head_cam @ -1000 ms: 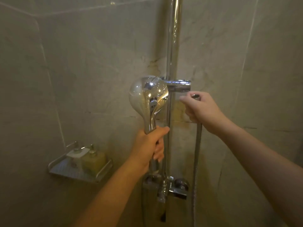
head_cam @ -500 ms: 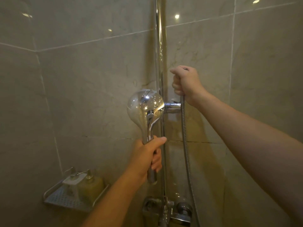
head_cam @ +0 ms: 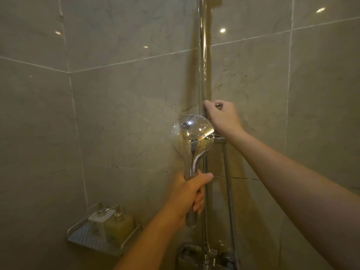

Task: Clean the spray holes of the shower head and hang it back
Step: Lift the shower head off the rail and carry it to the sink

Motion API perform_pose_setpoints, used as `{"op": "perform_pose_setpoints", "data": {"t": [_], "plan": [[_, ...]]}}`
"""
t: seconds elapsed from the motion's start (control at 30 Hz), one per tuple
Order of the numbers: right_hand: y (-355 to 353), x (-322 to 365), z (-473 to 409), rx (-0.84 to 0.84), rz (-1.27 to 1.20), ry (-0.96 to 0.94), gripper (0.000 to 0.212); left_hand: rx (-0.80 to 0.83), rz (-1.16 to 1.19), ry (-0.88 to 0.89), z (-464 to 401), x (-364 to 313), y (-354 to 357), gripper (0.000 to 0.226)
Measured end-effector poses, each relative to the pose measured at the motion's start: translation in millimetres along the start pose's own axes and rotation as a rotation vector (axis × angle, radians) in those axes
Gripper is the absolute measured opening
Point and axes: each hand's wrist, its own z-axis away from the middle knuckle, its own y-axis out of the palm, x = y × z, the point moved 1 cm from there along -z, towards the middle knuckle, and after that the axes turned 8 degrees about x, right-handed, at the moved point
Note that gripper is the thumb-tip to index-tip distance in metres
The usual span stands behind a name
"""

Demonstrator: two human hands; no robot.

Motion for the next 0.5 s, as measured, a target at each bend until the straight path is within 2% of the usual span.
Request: {"op": "perform_pose_setpoints", "data": {"t": [0.23,0.5], "plan": [[-3.0,-22.0,10.2,0.003,0.144,0.021,0.032,-0.010,0.020,0.012,-0.8,4.7,6.3,0.047],[-3.4,-32.3,18.1,0.034,0.042,0.072,0.028,-0.021,-0.006,-0.012,-3.8,19.2,11.2,0.040]]}}
